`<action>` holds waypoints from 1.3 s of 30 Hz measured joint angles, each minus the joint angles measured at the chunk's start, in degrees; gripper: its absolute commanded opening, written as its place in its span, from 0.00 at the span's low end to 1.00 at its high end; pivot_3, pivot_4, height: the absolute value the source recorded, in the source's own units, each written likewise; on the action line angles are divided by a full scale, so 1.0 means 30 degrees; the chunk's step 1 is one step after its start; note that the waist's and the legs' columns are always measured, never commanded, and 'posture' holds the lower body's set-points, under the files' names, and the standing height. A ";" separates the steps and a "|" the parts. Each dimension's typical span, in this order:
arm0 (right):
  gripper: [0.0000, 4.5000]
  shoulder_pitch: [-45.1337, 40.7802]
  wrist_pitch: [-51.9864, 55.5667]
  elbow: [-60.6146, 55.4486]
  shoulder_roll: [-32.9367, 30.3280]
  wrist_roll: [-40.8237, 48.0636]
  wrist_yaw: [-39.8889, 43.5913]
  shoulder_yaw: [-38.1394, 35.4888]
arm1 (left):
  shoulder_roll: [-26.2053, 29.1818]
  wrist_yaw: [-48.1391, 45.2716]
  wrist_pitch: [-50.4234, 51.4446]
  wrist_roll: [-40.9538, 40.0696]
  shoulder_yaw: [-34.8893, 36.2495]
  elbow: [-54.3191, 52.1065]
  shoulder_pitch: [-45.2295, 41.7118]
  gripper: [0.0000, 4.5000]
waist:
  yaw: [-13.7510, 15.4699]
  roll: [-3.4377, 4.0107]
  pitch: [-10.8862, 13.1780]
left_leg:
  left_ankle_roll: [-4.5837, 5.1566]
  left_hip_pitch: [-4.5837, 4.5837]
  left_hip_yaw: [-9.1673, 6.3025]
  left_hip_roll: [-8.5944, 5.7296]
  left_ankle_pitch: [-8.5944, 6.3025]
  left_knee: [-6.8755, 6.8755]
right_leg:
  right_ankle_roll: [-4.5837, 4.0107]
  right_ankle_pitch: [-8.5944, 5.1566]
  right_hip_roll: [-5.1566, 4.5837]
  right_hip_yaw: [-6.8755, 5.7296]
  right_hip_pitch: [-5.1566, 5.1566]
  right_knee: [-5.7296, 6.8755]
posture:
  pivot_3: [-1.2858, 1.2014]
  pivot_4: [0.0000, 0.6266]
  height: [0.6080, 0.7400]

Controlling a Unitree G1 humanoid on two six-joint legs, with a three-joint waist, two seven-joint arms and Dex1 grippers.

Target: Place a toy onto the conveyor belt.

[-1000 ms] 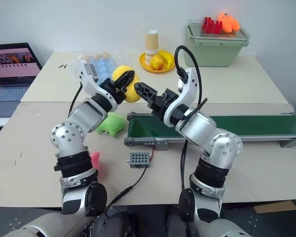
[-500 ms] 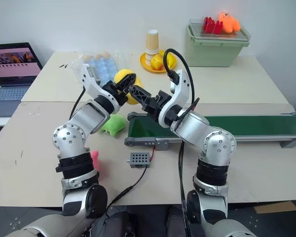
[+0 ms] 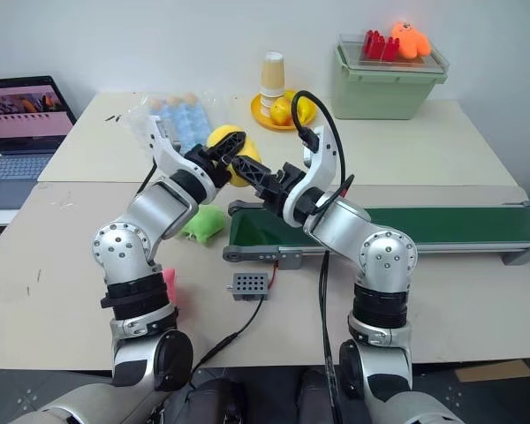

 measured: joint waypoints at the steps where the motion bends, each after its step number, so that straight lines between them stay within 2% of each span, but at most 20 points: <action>1: 0.58 0.0000 -0.0049 0.0002 0.0001 0.0000 0.0049 0.0020 | 0.0001 0.0059 0.0000 -0.0028 -0.0046 0.0000 0.0000 0.43 | 0.0000 0.0000 0.0000 | 0.0000 0.0000 0.0000 0.0000 0.0000 0.0000 | 0.0000 0.0000 0.0000 -0.0001 0.0000 0.0000 | 0.52 0.24 0.96; 3: 0.45 0.0000 -0.0179 0.0006 0.0000 0.0001 0.0127 0.0043 | 0.0003 0.0171 -0.0027 -0.0245 -0.0125 0.0001 0.0003 0.43 | 0.0006 0.0000 0.0000 | 0.0000 -0.0001 -0.0001 0.0001 0.0000 0.0002 | 0.0000 0.0000 0.0000 -0.0002 0.0000 0.0001 | 0.52 0.24 0.96; 6: 0.20 -0.0001 -0.0290 0.0006 -0.0013 0.0003 0.0254 0.0080 | 0.0023 0.0189 -0.0182 -0.0400 -0.0226 0.0001 0.0008 0.43 | 0.0007 0.0000 0.0000 | 0.0000 -0.0001 0.0001 0.0000 0.0000 0.0002 | 0.0000 0.0000 -0.0001 -0.0003 0.0001 0.0000 | 0.52 0.24 0.96; 9: 0.01 -0.0013 -0.0380 0.0006 -0.0081 0.0003 0.0377 0.0107 | 0.0066 0.0180 -0.0294 -0.0443 -0.0358 0.0013 0.0008 0.43 | 0.0007 0.0000 0.0000 | 0.0001 -0.0002 0.0002 0.0000 0.0000 0.0001 | 0.0000 0.0000 0.0000 -0.0005 0.0000 -0.0001 | 0.52 0.24 0.96; 14: 0.00 -0.0016 -0.0410 0.0023 -0.0174 -0.0010 0.0401 0.0143 | 0.0361 0.0140 -0.0364 -0.0480 -0.0485 0.0141 0.0006 0.43 | 0.0006 0.0000 0.0000 | 0.0001 -0.0002 0.0001 0.0000 0.0000 0.0001 | 0.0000 0.0000 0.0000 -0.0005 0.0000 -0.0001 | 0.52 0.24 0.96; 17: 0.00 -0.0028 -0.0412 0.0044 -0.0286 -0.0011 0.0431 0.0189 | 0.0496 0.0076 -0.0405 -0.0480 -0.0615 0.0226 0.0006 0.58 | 0.0006 0.0000 0.0000 | 0.0000 -0.0003 0.0001 -0.0001 0.0000 0.0001 | 0.0000 0.0000 0.0000 -0.0006 0.0000 -0.0002 | 0.52 0.24 0.96; 18: 0.00 -0.0051 -0.0420 0.0044 -0.0335 -0.0014 0.0435 0.0193 | 0.0469 0.0055 -0.0470 -0.0499 -0.0610 0.0230 0.0006 0.68 | 0.0007 0.0000 0.0000 | 0.0000 -0.0005 0.0001 0.0000 0.0001 0.0002 | 0.0000 0.0000 0.0000 -0.0006 0.0000 -0.0002 | 0.52 0.24 0.96; 21: 0.00 -0.0254 -0.0427 0.0069 -0.0476 -0.0146 0.0441 0.0226 | 0.0432 -0.0005 -0.0766 -0.1065 -0.0513 0.0232 -0.0005 0.89 | 0.0002 0.0000 0.0000 | 0.0000 -0.0004 0.0000 0.0001 0.0000 0.0001 | 0.0000 0.0000 0.0000 -0.0006 0.0000 -0.0003 | 0.52 0.24 0.96; 24: 0.00 -0.0399 -0.0427 0.0109 -0.0590 -0.0338 0.0495 0.0277 | 0.0644 0.0241 -0.0758 -0.1981 -0.0208 0.0436 -0.0379 0.89 | 0.0003 -0.0001 0.0000 | 0.0000 -0.0005 -0.0004 0.0003 0.0001 0.0003 | 0.0000 0.0000 0.0000 -0.0007 0.0000 -0.0001 | 0.52 0.24 0.96; 27: 0.00 -0.0536 -0.0432 0.0110 -0.0718 -0.0385 0.0822 0.0283 | 0.1619 0.0834 -0.0649 -0.2998 0.0101 0.0683 -0.1178 0.89 | 0.0000 -0.0001 0.0000 | 0.0000 -0.0006 -0.0013 0.0002 0.0001 0.0002 | 0.0000 0.0000 0.0000 -0.0007 0.0000 -0.0003 | 0.52 0.24 0.96; 30: 0.00 -0.0649 -0.0427 0.0160 -0.1542 -0.0785 0.1341 0.0366 | 0.3664 0.1470 0.0180 -0.4439 0.0290 0.0854 -0.2017 0.89 | -0.0008 -0.0001 0.0001 | 0.0000 -0.0013 -0.0024 0.0004 0.0001 -0.0001 | 0.0000 0.0000 0.0000 -0.0010 -0.0007 -0.0005 | 0.52 0.24 0.96; 35: 0.00 -0.0661 -0.0418 0.1030 -0.4128 -0.1941 0.2425 -0.0474 | 0.8437 0.1880 0.1835 -0.7063 0.1045 0.0934 -0.2863 0.89 | 0.0009 0.0000 0.0002 | -0.0003 0.0007 -0.0024 0.0007 0.0003 -0.0016 | 0.0004 -0.0003 -0.0001 -0.0009 -0.0004 0.0002 | 0.52 0.24 0.96; 39: 0.00 -0.0671 -0.0290 0.1069 -0.5231 -0.2178 0.3317 -0.0501 | 1.0687 0.1434 0.3140 -0.8335 0.0497 0.1383 -0.2865 0.89 | 0.0021 0.0001 0.0002 | -0.0007 0.0006 -0.0025 0.0003 0.0005 -0.0009 | 0.0004 -0.0003 -0.0002 -0.0013 -0.0001 0.0002 | 0.52 0.24 0.96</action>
